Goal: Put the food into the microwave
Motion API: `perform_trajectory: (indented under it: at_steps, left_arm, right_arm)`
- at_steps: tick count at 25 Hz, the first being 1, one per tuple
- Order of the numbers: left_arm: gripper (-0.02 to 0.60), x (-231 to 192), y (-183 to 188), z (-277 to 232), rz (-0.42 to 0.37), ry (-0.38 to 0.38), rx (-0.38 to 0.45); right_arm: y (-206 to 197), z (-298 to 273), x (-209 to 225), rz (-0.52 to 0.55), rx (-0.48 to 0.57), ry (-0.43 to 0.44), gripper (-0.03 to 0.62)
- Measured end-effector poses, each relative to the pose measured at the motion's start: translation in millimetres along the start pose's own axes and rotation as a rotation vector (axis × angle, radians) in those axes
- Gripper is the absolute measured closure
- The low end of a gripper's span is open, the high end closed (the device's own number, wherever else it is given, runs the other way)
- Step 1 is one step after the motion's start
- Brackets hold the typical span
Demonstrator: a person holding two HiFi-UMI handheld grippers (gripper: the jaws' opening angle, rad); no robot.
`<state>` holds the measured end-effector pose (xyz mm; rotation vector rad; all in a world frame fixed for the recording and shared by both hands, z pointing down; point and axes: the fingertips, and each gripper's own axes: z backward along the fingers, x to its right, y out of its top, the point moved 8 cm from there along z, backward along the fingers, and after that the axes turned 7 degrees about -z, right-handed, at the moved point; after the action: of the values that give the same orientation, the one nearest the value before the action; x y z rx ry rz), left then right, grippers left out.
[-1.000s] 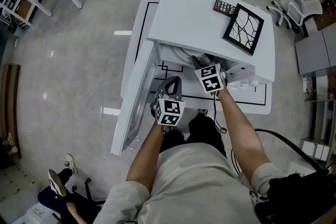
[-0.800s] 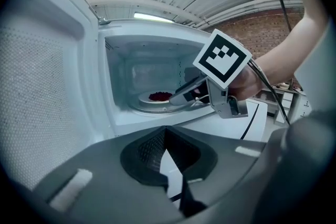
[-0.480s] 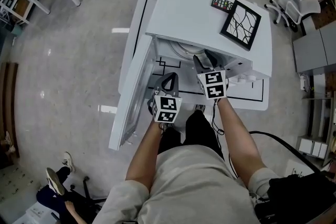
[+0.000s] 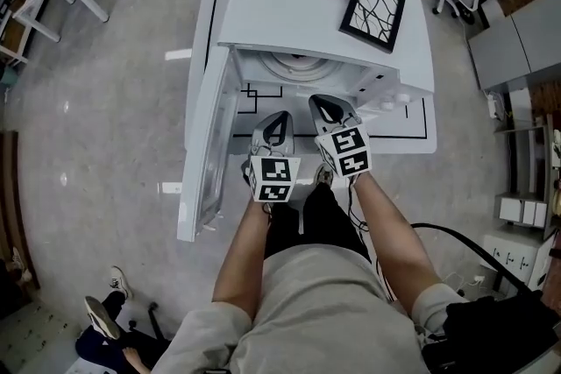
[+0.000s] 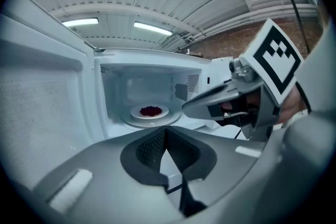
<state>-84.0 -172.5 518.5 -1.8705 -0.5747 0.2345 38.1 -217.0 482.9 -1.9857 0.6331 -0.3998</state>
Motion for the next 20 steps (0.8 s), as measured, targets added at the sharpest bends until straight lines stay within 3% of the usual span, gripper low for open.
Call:
perform_trajectory:
  at_steps: [3, 9, 20]
  left_arm:
    - [0.575, 6.0, 9.7, 12.4, 0.041, -0.004, 0.037]
    - [0.575, 30.5, 15.7, 23.6, 0.050, -0.016, 0.073]
    - [0.575, 85.3, 44.6, 73.2, 0.040, 0.018, 0.159]
  right_arm:
    - [-8.3, 19.2, -12.6, -0.007, 0.000, -0.005, 0.583]
    - [-31.4, 51.6, -25.6, -0.031, 0.011, -0.003, 0.583]
    - [-29.5, 135.7, -27.7, -0.066, 0.150, 0.000, 0.583]
